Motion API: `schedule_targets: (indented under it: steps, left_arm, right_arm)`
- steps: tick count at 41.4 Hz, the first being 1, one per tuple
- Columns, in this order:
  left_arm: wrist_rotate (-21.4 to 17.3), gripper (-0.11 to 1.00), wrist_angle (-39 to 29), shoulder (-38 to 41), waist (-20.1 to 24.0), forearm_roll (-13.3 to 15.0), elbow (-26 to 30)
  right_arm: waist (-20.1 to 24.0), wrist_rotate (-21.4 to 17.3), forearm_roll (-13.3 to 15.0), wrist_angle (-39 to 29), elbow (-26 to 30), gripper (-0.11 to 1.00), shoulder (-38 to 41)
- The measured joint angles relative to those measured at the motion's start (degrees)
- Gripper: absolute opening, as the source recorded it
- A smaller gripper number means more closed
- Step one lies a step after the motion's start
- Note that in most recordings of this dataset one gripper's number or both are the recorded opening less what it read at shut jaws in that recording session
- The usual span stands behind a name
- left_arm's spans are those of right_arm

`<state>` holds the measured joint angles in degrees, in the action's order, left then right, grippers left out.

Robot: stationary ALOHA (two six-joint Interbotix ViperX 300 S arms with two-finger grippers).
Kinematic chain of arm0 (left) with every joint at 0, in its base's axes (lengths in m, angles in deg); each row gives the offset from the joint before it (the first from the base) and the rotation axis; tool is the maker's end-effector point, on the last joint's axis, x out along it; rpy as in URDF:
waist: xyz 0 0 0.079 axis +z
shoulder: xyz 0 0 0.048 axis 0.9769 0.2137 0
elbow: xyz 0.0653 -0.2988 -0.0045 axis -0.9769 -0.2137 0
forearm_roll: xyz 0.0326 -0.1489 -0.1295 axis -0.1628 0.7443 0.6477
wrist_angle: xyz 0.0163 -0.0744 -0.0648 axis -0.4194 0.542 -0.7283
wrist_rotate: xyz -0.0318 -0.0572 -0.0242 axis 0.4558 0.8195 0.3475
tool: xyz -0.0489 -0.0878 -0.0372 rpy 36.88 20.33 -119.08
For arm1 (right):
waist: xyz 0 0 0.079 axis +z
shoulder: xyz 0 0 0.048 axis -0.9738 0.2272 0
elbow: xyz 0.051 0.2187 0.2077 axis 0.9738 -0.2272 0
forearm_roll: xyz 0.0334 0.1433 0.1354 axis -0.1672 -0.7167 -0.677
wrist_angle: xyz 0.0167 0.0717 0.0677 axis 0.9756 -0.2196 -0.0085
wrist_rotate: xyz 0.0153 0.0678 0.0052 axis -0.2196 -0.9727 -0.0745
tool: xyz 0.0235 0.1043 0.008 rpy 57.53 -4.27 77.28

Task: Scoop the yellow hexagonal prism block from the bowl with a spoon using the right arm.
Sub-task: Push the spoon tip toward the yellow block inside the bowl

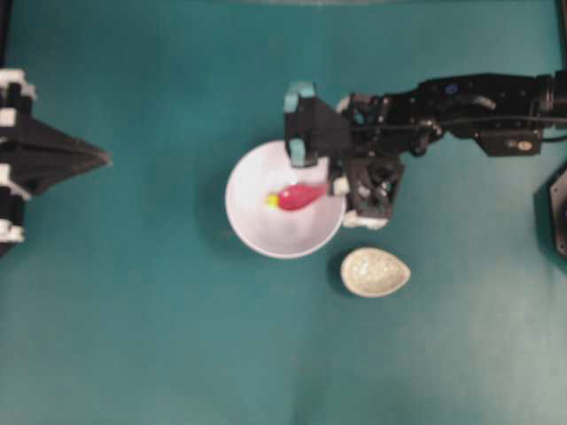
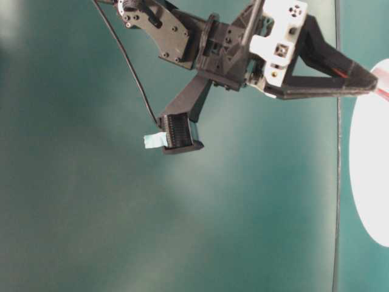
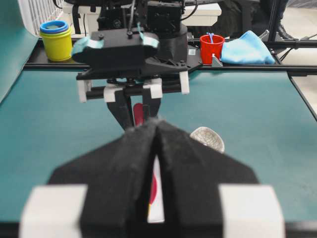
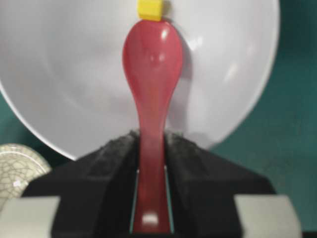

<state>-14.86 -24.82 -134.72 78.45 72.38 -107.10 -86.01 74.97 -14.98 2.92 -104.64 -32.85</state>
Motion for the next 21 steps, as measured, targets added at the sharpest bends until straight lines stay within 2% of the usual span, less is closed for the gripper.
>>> schedule_targets:
  steps: [16,21]
  left_arm:
    - [0.00,0.00,0.00,0.00,-0.09,0.00,0.00]
    - [0.00,0.00,0.00,0.00,0.00,0.00,0.00]
  right_arm:
    - [0.53,-0.62,0.00,0.70,0.53,0.24,1.05]
    - [0.53,-1.85,0.00,2.02,0.53,0.24,0.97]
